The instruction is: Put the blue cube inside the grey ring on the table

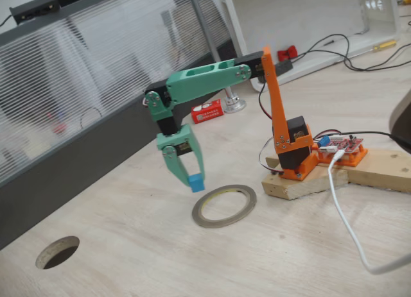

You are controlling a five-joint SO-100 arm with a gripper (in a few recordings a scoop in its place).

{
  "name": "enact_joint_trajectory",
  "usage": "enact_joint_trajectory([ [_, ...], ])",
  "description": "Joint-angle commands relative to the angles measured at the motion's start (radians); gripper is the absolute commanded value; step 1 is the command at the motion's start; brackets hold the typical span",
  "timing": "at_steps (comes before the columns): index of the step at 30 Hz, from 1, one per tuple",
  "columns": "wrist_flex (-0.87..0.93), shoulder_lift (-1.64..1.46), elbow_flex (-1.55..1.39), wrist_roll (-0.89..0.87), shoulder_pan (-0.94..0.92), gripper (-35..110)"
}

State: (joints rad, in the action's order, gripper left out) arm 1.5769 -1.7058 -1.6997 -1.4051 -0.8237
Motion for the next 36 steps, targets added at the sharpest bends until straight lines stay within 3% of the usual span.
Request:
enact_joint_trajectory([
  [1, 0.009, -0.13, -0.114, -0.015, -0.006, 2],
  [13, 0.0, -0.225, -0.379, -0.015, -0.006, 2],
  [29, -0.011, -0.213, -0.39, -0.014, -0.014, 2],
  [36, -0.15, -0.209, -0.391, -0.014, -0.015, 2],
])
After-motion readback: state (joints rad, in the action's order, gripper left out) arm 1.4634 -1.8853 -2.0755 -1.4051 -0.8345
